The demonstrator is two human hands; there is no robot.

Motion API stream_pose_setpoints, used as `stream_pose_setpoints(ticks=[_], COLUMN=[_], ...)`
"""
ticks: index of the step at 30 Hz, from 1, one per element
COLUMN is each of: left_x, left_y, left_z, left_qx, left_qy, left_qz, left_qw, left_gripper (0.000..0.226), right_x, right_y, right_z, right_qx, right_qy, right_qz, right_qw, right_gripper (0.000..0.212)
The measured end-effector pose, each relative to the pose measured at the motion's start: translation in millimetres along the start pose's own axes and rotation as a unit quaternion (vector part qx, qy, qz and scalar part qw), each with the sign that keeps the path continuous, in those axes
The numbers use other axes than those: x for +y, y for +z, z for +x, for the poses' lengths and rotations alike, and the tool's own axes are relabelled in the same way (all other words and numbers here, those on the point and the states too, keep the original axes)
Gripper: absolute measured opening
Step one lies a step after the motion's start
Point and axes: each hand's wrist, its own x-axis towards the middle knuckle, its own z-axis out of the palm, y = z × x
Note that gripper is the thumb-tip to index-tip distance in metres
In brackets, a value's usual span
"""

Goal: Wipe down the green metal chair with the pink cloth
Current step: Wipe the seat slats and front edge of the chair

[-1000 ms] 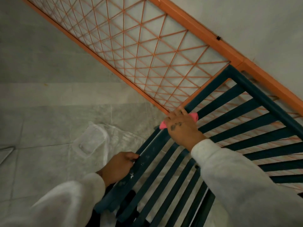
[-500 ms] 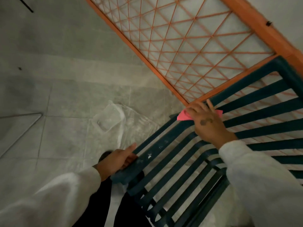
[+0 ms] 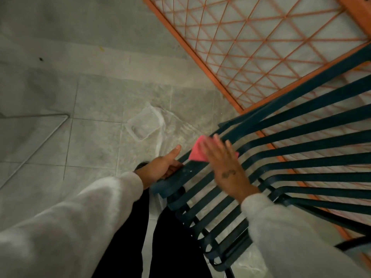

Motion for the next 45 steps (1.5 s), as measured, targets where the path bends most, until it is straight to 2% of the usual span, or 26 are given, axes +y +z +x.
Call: stream_pose_setpoints(ticks=[4, 7, 10, 13, 17, 19, 21, 22, 24, 26, 28, 30, 32, 34, 37, 41, 45], left_x=[-7.2, -12.4, -18.8, -26.0, -35.6, -37.4, -34.0, -28.5, -17.1, -7.0, 2.1, 10.2, 18.6, 24.5, 23.2, 12.4, -3.3], left_y=[-1.9, -3.4, -7.2, -10.0, -19.5, -26.9, -35.3, -40.7, -48.8, -55.1, -65.0, -76.5, -87.4, -97.4, -107.8, -102.5, -79.9], left_z=[-0.2, -7.8, -16.3, -21.9, -27.5, -30.8, -29.8, -29.6, -30.5, -32.9, -33.8, -32.6, -30.3, -28.3, -24.6, -23.4, -23.0], left_qx=[0.000, 0.011, 0.030, 0.062, 0.091, 0.064, 0.032, 0.020, -0.006, -0.025, -0.048, -0.069, -0.088, -0.079, -0.075, -0.092, -0.139], left_qy=[-0.001, 0.001, -0.003, -0.008, -0.020, -0.027, -0.024, -0.021, -0.011, 0.003, 0.006, 0.004, 0.011, 0.014, 0.009, 0.021, 0.031], left_qz=[-0.010, -0.010, -0.005, -0.021, -0.032, -0.018, -0.004, 0.014, 0.056, 0.095, 0.139, 0.177, 0.213, 0.228, 0.259, 0.306, 0.335], left_qw=[1.000, 1.000, 1.000, 0.998, 0.995, 0.997, 0.999, 0.999, 0.998, 0.995, 0.989, 0.982, 0.973, 0.970, 0.963, 0.947, 0.931], left_gripper=[0.081, 0.082, 0.085, 0.085, 0.083, 0.080, 0.079, 0.079, 0.077, 0.075, 0.074, 0.075, 0.076, 0.071, 0.069, 0.066, 0.066], right_x=[33.0, -3.9, -64.3, -117.4, -140.9, -143.7, -137.6, -133.4, -118.8, -105.9, -103.5, -107.5, -115.2, -131.2, -177.1, -256.1, -310.4], right_y=[-13.7, -2.9, 11.5, 30.7, 44.5, 22.0, -9.7, -24.4, -40.7, -46.2, -47.1, -36.2, -16.7, 3.6, 38.1, 80.7, 98.0], right_z=[23.8, 18.6, -1.1, -15.5, -24.1, -29.0, -30.0, -29.2, -26.7, -19.8, -4.9, 13.8, 32.0, 43.7, 43.8, 29.4, 21.4], right_qx=[0.014, 0.040, 0.045, 0.037, 0.042, 0.052, 0.063, 0.086, 0.171, 0.233, 0.233, 0.207, 0.207, 0.218, 0.278, 0.330, 0.329], right_qy=[0.136, 0.181, 0.170, 0.141, 0.107, 0.157, 0.268, 0.332, 0.405, 0.435, 0.463, 0.467, 0.451, 0.455, 0.461, 0.446, 0.445], right_qz=[0.007, 0.089, 0.188, 0.232, 0.299, 0.411, 0.520, 0.565, 0.592, 0.589, 0.589, 0.583, 0.523, 0.456, 0.412, 0.365, 0.449], right_qw=[0.991, 0.979, 0.966, 0.962, 0.947, 0.897, 0.808, 0.751, 0.675, 0.640, 0.619, 0.632, 0.692, 0.733, 0.735, 0.747, 0.701], right_gripper=[0.094, 0.095, 0.099, 0.095, 0.088, 0.075, 0.068, 0.065, 0.060, 0.058, 0.059, 0.065, 0.072, 0.068, 0.054, 0.056, 0.068])
